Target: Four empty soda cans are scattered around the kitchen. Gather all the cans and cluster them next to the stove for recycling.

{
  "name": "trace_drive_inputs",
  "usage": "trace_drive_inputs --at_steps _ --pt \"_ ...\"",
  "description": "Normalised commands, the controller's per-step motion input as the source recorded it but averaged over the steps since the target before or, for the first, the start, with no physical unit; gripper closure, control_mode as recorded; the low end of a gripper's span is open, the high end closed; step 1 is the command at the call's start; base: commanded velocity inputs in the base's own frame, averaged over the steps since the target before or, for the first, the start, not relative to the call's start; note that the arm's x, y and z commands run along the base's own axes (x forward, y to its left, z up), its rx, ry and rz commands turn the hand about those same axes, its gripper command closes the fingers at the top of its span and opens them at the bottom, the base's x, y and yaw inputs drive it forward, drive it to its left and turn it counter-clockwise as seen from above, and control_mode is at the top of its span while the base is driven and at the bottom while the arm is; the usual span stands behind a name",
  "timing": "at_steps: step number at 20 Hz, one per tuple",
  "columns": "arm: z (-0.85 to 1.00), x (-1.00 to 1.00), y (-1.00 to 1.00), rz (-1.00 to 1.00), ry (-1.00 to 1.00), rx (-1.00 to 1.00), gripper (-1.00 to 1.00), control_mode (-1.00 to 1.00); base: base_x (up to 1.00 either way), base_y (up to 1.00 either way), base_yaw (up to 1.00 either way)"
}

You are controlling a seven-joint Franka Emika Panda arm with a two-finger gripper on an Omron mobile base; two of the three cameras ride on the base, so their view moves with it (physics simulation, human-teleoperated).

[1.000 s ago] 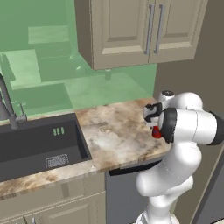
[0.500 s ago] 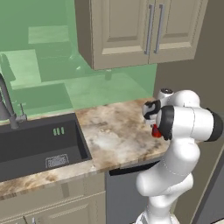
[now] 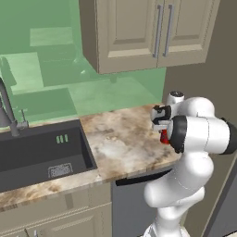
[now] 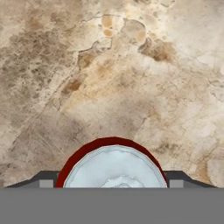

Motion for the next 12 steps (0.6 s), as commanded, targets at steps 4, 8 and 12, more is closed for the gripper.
trace_drive_inputs --at_steps 4,8,12 --pt "0.28 -0.41 0.15 -0.06 -0.12 0.03 1.0 -1.0 0.0 0.0 0.0" --pt "0.35 -0.16 0.07 -0.09 0.0 0.1 1.0 -1.0 0.0 0.0 0.0" --pt "0.13 -0.16 0.24 -0.04 -0.01 0.1 1.0 -1.0 0.0 0.0 0.0"
